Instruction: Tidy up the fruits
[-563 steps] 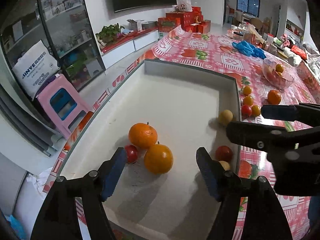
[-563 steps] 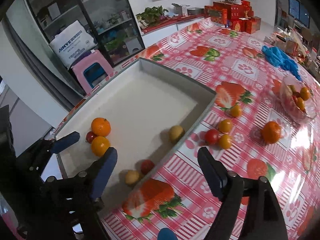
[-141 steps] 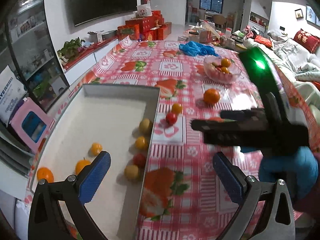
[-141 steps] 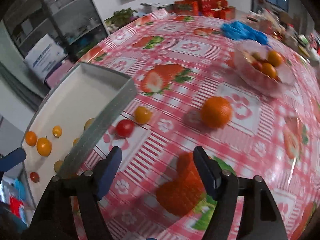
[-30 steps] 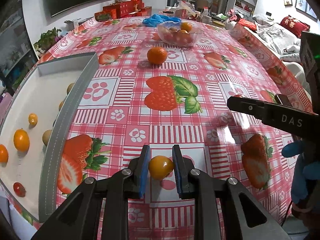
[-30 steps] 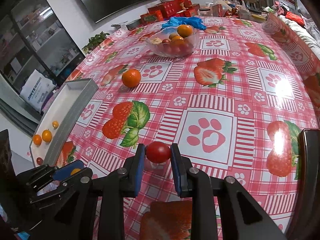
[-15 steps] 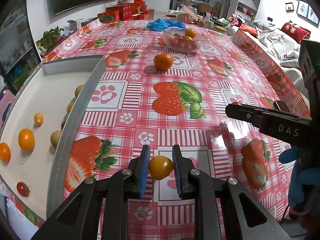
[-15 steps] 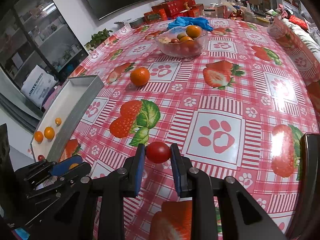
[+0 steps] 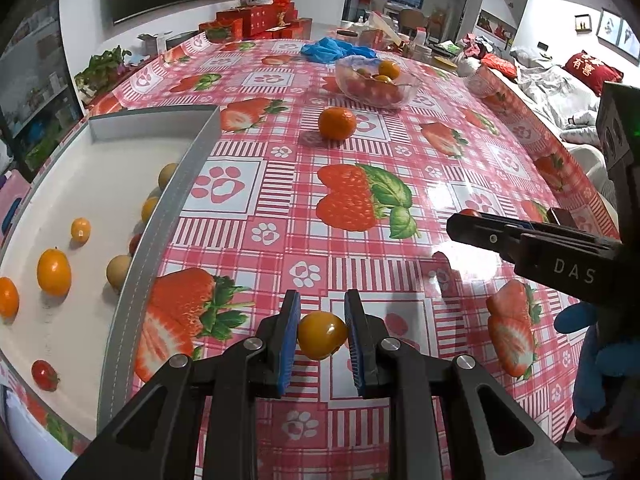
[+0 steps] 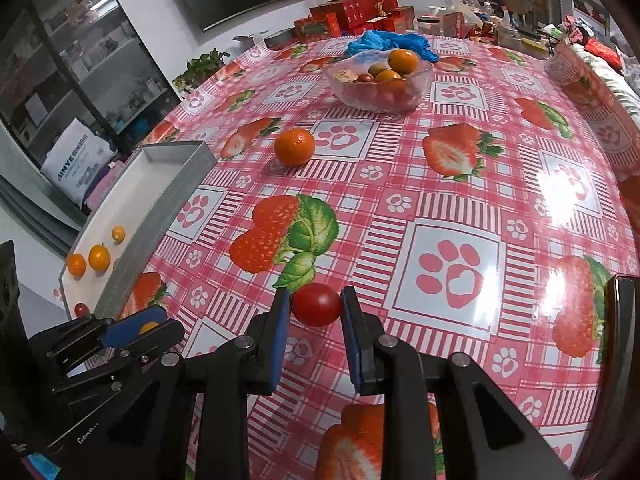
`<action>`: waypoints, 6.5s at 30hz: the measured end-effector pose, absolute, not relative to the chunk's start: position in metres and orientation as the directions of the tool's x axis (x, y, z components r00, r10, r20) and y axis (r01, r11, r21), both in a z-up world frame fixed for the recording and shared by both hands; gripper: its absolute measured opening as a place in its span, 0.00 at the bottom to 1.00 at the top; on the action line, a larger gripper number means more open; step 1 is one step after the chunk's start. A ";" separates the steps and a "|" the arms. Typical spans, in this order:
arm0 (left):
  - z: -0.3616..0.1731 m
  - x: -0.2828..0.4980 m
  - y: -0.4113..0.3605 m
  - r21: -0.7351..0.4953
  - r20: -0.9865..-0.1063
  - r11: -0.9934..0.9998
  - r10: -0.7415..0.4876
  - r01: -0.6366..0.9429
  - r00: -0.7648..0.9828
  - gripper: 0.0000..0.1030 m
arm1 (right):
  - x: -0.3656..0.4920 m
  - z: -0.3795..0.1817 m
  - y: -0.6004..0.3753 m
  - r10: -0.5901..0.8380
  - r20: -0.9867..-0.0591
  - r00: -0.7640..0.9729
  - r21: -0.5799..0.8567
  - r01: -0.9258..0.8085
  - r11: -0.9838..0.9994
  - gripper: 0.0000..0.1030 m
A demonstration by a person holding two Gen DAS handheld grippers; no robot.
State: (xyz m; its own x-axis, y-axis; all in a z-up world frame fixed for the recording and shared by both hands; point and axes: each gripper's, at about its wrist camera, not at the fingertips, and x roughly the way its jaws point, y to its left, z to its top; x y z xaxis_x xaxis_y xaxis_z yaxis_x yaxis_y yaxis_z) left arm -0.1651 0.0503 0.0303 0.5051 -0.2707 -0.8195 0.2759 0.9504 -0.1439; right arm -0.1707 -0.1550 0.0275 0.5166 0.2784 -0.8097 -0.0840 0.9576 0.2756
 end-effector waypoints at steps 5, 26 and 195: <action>0.031 -0.165 0.057 -0.148 -0.815 0.952 -0.271 0.267 0.512 0.23 | -0.170 0.026 -0.150 0.278 -0.815 0.509 0.270 -0.091 0.959 0.27; 0.022 -0.159 0.067 -0.147 -0.820 0.960 -0.254 0.240 0.512 0.23 | -0.168 0.012 -0.147 0.225 -0.834 0.503 0.215 -0.079 0.974 0.27; 0.007 -0.176 0.057 -0.033 -0.790 0.964 -0.188 0.264 0.584 0.71 | -0.178 0.002 -0.130 0.038 -0.822 0.568 -0.010 -0.082 0.997 0.63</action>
State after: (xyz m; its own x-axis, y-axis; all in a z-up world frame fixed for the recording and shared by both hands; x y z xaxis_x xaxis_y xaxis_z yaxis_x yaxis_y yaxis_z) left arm -0.1761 0.0569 0.0075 0.5840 -0.1877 -0.7898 0.2645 0.9638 -0.0335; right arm -0.1781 -0.1302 0.0017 0.5681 0.0383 -0.8221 -0.0822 0.9966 -0.0104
